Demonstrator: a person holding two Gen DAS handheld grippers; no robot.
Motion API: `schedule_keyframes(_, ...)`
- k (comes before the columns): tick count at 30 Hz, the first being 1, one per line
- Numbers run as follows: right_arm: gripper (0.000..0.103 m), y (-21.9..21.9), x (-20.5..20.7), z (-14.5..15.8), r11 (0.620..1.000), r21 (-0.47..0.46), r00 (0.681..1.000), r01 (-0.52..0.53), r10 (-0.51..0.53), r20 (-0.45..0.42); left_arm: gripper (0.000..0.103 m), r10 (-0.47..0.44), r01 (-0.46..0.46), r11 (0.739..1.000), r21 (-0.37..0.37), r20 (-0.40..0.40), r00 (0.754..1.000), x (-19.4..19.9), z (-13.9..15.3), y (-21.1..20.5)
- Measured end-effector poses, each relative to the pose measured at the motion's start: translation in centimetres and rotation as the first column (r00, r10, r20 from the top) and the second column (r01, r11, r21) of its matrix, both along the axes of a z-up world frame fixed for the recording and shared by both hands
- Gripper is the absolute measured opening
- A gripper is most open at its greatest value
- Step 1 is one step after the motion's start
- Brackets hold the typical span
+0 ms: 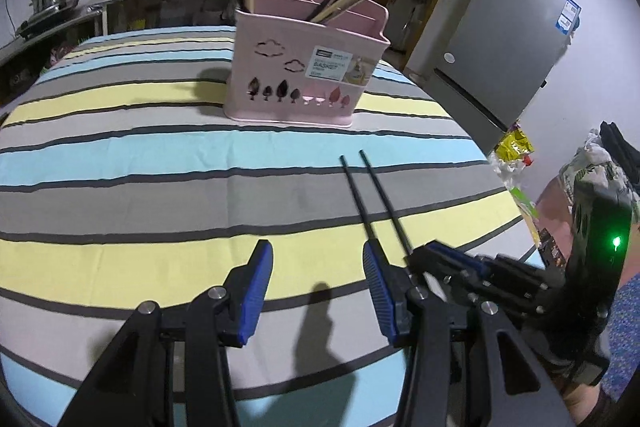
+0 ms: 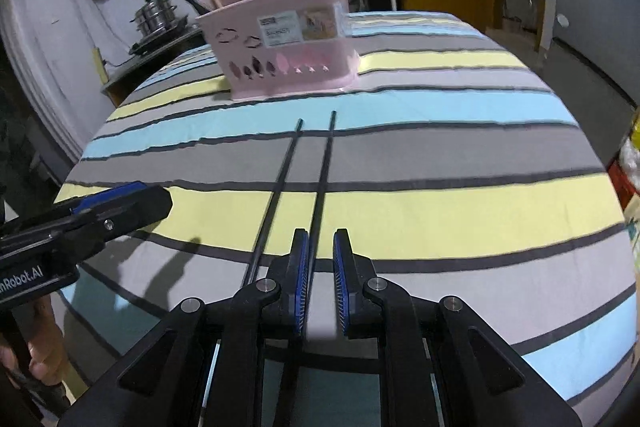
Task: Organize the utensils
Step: 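Close the right gripper on a thin black chopstick on the cloth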
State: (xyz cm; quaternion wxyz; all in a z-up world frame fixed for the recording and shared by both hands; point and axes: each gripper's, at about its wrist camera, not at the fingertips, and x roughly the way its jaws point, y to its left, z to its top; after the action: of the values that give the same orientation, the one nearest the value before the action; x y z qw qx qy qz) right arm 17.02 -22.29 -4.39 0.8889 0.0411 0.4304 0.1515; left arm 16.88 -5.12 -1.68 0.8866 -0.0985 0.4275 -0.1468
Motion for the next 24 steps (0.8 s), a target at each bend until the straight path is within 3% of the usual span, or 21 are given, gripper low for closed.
schedule_keyframes(3,0.004,-1.1,-0.4,-0.2,0.999,-0.014,0.999,0.039,-0.039,-0.006,0.049,-0.016,0.016,1.0,-0.013,-0.014,1.0,0.8,-0.1,-1.1)
schedule_keyframes(8,0.003,-3.5,-1.2,0.0,0.996,0.036,0.997,0.076,-0.076,-0.01,0.049,-0.047,0.047,0.999,-0.003,-0.034,0.998,2.0,-0.9,-3.4)
schedule_keyframes(18,0.003,-4.9,-1.5,1.7,0.995,0.058,0.995,0.083,-0.086,0.048,0.048,-0.042,0.048,0.994,0.101,-0.056,0.998,3.4,-2.7,-5.4)
schedule_keyframes(22,0.003,-5.6,-1.6,1.6,0.992,0.074,0.994,0.101,-0.105,0.044,0.029,-0.052,0.056,0.973,0.225,-0.025,0.998,3.3,-2.8,-6.4)
schedule_keyframes(24,0.003,-5.5,-1.6,1.6,0.992,0.076,0.994,0.099,-0.103,0.045,0.018,-0.064,0.068,0.969,0.237,-0.024,0.998,3.2,-2.8,-6.1)
